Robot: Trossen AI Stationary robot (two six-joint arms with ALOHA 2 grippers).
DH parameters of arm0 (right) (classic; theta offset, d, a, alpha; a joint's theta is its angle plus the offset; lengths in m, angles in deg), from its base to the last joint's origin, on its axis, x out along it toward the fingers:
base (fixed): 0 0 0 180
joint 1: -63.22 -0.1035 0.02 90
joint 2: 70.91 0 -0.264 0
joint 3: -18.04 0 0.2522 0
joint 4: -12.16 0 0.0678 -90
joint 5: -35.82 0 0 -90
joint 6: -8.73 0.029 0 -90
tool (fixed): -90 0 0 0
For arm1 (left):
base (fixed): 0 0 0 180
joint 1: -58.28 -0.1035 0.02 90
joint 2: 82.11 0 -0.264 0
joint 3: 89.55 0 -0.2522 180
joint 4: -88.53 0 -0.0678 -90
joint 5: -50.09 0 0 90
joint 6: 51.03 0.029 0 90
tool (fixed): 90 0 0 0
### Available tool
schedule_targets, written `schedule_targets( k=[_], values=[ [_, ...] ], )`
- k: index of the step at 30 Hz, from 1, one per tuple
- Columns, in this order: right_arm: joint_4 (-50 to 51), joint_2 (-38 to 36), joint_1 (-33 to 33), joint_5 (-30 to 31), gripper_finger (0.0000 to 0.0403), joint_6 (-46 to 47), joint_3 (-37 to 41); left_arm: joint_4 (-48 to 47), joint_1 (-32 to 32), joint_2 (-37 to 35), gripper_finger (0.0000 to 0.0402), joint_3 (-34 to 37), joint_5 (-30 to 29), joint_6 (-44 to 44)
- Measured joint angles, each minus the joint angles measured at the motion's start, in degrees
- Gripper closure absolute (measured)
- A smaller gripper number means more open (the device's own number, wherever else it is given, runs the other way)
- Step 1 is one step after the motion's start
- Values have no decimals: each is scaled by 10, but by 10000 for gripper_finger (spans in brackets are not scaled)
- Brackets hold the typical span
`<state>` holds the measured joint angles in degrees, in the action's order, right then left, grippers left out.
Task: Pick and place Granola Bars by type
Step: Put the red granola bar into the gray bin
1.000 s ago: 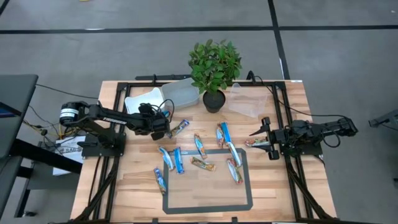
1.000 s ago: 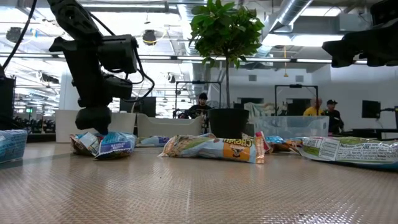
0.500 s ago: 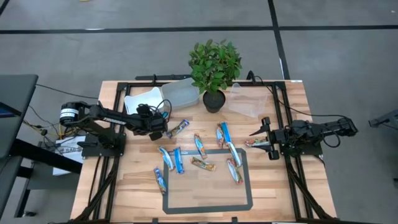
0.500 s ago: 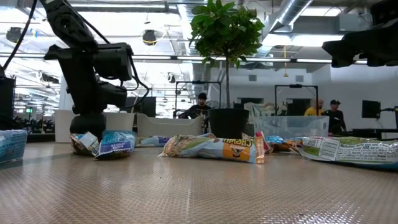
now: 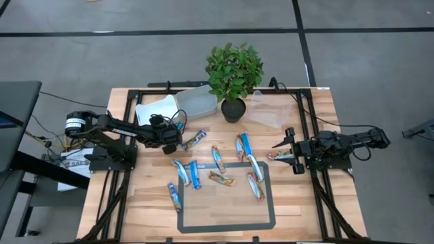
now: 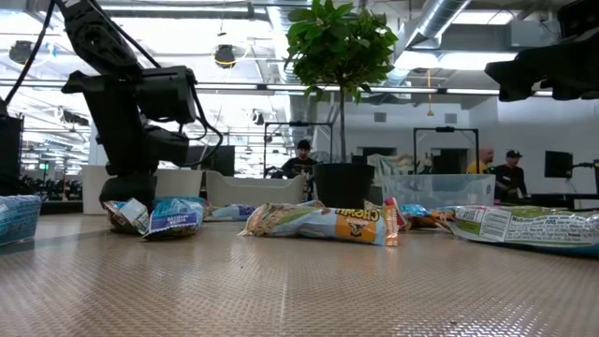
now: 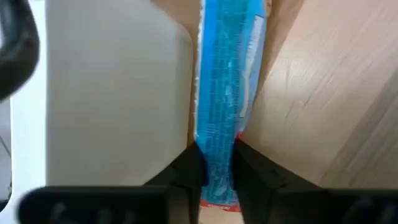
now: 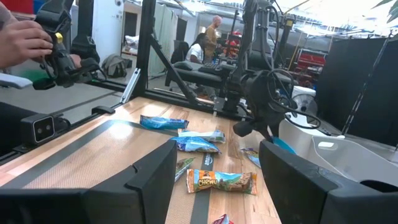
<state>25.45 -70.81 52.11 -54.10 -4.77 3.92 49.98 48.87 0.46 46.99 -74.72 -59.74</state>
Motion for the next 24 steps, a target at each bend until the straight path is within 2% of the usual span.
schedule_targets(
  k=[5, 13, 24],
  values=[
    [0, 0, 0, 0, 179, 0, 0, 18, 17, 0, 377, 0, 1, 0],
    [0, 0, 0, 0, 179, 0, 0, 102, 67, -10, 344, 0, 43, 16],
    [0, 0, 0, 0, 179, 0, 0, 191, 99, -52, 341, 0, 46, 28]
  ],
)
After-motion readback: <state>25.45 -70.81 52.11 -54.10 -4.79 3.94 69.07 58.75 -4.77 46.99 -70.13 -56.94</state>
